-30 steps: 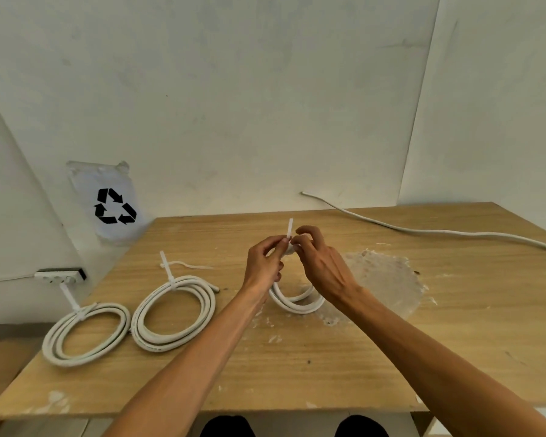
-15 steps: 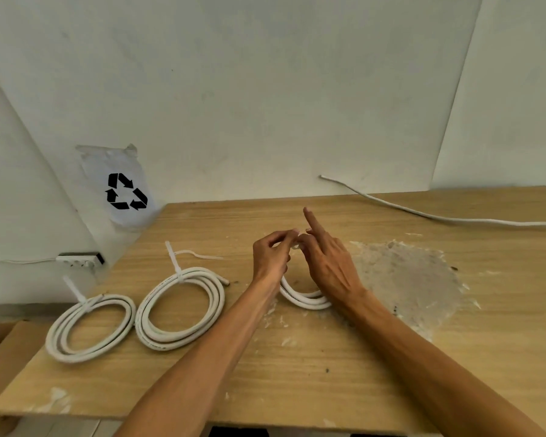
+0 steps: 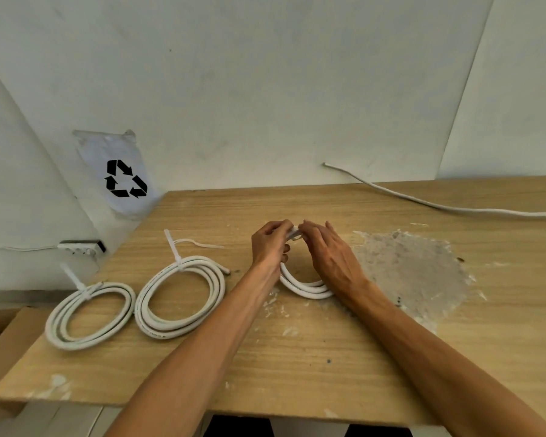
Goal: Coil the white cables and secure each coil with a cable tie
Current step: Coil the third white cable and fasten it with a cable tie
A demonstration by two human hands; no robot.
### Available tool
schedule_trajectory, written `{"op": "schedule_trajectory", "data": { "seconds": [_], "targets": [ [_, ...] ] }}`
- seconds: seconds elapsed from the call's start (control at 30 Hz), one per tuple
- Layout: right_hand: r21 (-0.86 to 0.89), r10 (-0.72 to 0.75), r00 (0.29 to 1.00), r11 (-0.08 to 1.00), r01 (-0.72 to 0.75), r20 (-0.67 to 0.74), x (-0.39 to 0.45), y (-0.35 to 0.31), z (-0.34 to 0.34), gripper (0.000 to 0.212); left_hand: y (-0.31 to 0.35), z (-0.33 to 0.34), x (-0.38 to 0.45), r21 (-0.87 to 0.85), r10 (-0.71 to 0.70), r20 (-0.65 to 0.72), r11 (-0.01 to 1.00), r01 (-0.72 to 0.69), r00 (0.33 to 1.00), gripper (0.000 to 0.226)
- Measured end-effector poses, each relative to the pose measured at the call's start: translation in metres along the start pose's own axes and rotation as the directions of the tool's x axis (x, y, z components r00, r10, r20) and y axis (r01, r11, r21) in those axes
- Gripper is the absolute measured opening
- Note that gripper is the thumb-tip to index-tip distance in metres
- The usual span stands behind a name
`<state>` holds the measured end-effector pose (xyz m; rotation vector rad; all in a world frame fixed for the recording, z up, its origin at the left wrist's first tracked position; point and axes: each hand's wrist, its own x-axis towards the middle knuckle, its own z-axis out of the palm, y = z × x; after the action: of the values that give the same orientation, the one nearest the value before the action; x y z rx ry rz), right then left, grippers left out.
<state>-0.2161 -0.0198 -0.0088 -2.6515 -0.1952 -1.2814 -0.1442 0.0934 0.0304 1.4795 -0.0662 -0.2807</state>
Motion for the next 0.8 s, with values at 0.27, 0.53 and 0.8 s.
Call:
{"op": "schedule_trajectory", "data": {
  "seconds": [0.27, 0.53, 0.8],
  "targets": [
    [-0.022, -0.009, 0.999, 1.000, 0.008, -0.046, -0.001, -0.002, -0.006, 0.035, -0.004, 0.001, 0.001, 0.051, 0.065, 0.001, 0.997, -0.065, 0.998, 0.006],
    [0.003, 0.004, 0.992, 1.000, -0.004, -0.129, -0.002, 0.002, 0.001, 0.035, -0.010, 0.001, 0.003, 0.053, 0.105, -0.003, 0.993, -0.105, 0.994, 0.012],
    [0.060, 0.078, 0.986, 0.996, -0.070, -0.148, -0.002, 0.006, 0.005, 0.014, -0.014, 0.002, 0.006, 0.048, 0.154, 0.001, 0.987, -0.154, 0.988, 0.015]
  ]
}}
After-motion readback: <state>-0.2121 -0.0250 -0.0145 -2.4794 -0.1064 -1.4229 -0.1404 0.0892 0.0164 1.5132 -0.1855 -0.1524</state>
